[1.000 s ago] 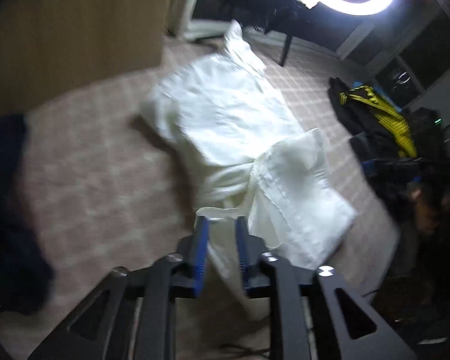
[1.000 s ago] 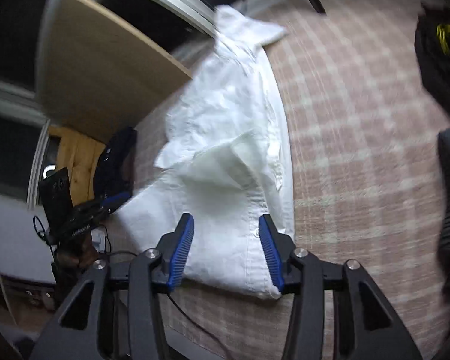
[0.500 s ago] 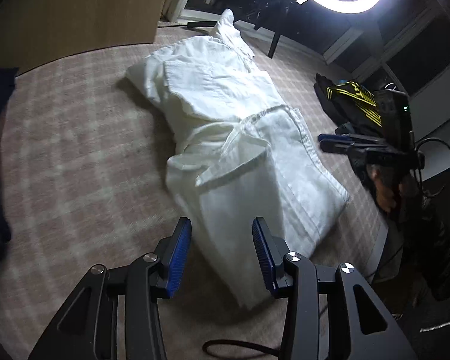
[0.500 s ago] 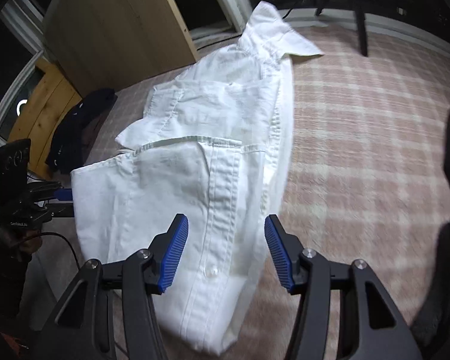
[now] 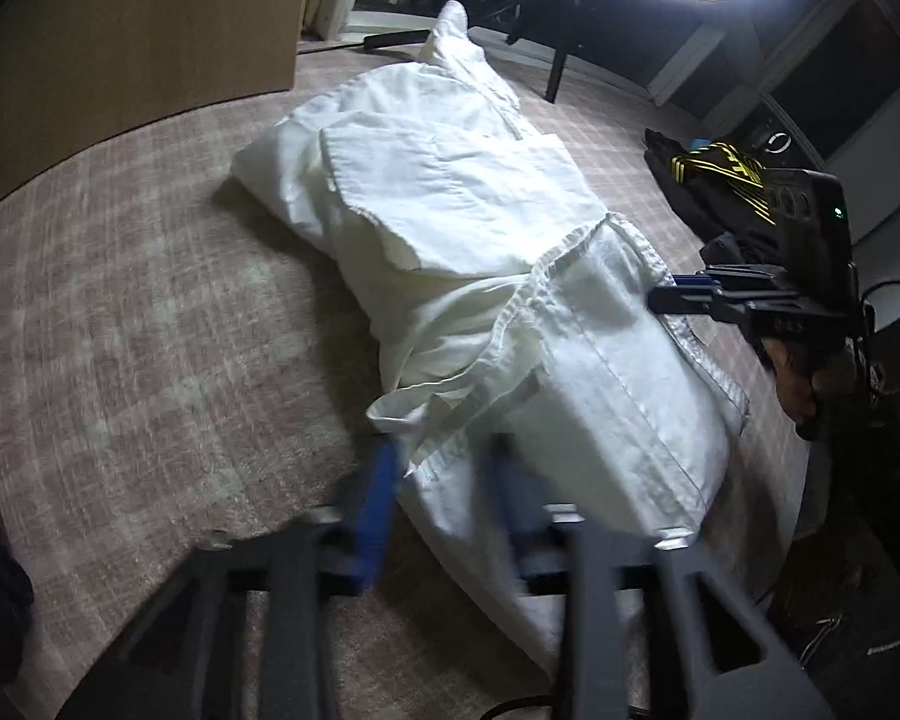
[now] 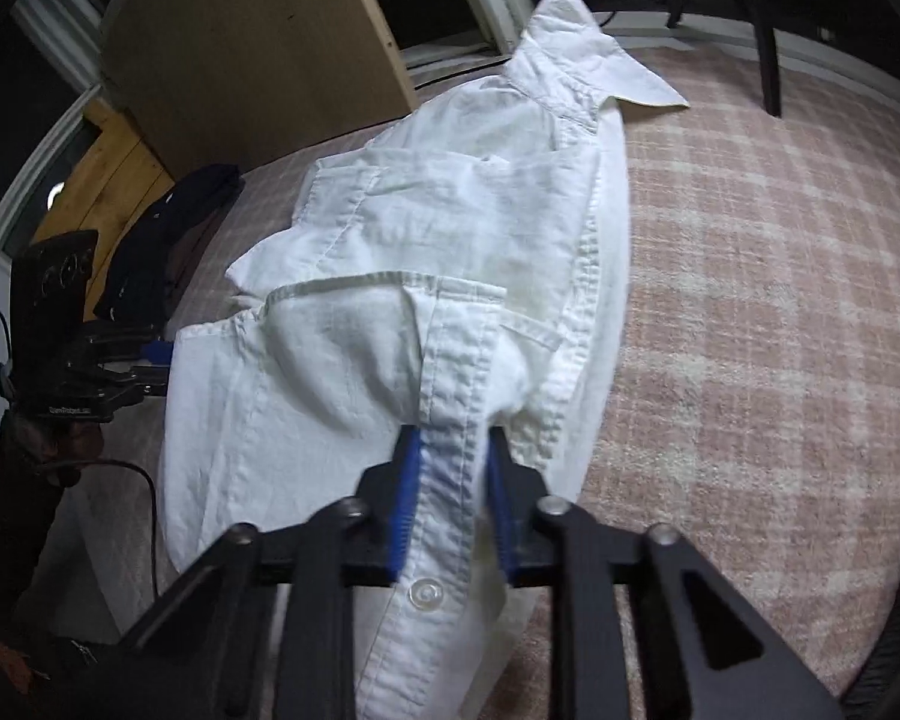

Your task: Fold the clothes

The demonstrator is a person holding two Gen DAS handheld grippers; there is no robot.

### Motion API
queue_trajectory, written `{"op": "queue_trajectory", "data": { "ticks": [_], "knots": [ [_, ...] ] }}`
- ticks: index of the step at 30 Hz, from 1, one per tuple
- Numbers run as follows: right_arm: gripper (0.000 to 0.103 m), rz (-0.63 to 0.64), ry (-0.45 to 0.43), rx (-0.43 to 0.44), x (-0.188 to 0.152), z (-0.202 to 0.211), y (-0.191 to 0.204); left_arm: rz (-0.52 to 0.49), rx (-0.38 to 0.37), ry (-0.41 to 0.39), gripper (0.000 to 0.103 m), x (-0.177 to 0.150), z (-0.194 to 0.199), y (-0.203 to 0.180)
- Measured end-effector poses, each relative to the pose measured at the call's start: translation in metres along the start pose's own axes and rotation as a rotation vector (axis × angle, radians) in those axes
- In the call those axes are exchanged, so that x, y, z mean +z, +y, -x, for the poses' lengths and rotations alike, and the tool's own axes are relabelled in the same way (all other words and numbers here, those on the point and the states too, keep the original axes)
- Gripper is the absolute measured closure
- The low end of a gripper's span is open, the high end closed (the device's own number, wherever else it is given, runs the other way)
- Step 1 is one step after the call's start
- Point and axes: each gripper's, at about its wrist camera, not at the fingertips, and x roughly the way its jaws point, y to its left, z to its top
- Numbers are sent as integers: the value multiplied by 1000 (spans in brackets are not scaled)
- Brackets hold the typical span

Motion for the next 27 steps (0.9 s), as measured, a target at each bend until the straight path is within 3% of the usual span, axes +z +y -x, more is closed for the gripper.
{"op": "queue_trajectory", "data": {
  "ticks": [1, 5, 10, 13, 15, 18, 20, 21, 24, 27],
  "knots": [
    [95, -16, -6, 15, 0, 3, -3, -3, -8, -1, 100, 1, 2, -1],
    [96, -29, -39, 13, -8, 23, 3, -68, -33, -8, 99, 5, 18, -18],
    [96, -44, -97, 8, -26, 59, 11, -143, 13, -20, 99, 17, 24, -33],
    [96, -85, -59, -32, -27, 51, -2, -130, 76, 28, 97, 28, -1, -23],
    [96, -121, 20, -102, -28, 27, -13, -120, 114, 76, 92, 30, -18, -14],
    [94, -108, 90, -149, -32, 12, -11, -88, 126, 41, 89, 27, 0, -10],
    [80, -99, 49, -167, -33, 26, -6, -65, 131, 11, 84, 24, 14, -7],
    [78, -95, 29, -177, -33, 33, -4, -54, 134, -5, 84, 22, 22, -6],
    [78, -54, -53, -234, -33, 56, 8, -56, 111, -39, 84, 17, 39, -11],
    [78, 51, -78, -206, -22, 51, 32, -136, 46, -55, 80, 24, 31, -41]
  ]
}}
